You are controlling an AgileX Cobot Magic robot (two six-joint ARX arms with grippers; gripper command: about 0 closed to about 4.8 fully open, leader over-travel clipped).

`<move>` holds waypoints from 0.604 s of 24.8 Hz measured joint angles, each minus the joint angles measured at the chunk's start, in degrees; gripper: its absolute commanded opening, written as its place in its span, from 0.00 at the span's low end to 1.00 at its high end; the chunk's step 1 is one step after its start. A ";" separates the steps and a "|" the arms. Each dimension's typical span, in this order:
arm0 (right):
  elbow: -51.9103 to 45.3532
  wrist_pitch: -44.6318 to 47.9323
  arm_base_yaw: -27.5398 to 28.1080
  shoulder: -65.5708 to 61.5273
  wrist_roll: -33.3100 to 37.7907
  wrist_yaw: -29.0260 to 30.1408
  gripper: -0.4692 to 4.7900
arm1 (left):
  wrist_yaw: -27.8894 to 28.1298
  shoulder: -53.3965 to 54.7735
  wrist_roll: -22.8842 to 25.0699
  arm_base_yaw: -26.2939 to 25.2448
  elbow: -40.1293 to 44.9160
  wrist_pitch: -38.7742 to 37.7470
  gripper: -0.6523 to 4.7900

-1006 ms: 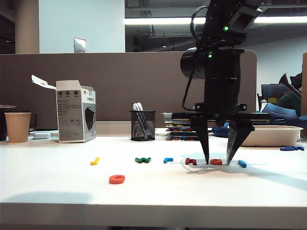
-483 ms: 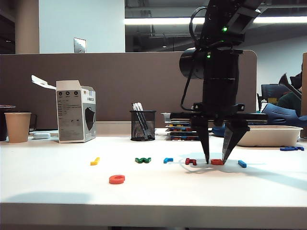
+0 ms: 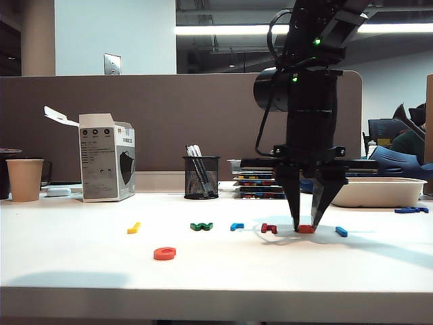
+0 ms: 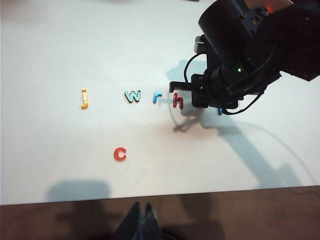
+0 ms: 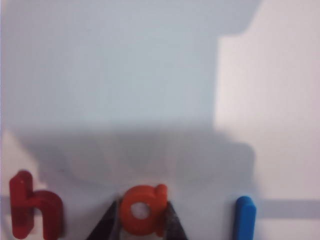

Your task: Select the appropriate letters from the row of letter magnets placed on the table to arrange into the word "car".

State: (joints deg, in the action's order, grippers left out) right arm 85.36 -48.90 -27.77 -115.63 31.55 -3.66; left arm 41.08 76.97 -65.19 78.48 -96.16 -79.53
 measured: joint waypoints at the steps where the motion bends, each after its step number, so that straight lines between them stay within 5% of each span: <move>1: 0.00 -0.02 0.02 0.04 0.00 0.00 0.17 | 0.00 0.00 0.00 0.00 0.00 0.00 0.11; 15: -0.61 -0.63 -0.15 4.96 0.02 -0.31 0.17 | 0.00 0.00 0.00 0.02 0.00 0.02 0.11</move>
State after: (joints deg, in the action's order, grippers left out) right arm 84.75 -49.54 -27.92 -110.67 31.57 -3.97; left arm 41.08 76.97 -65.19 78.50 -96.16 -79.50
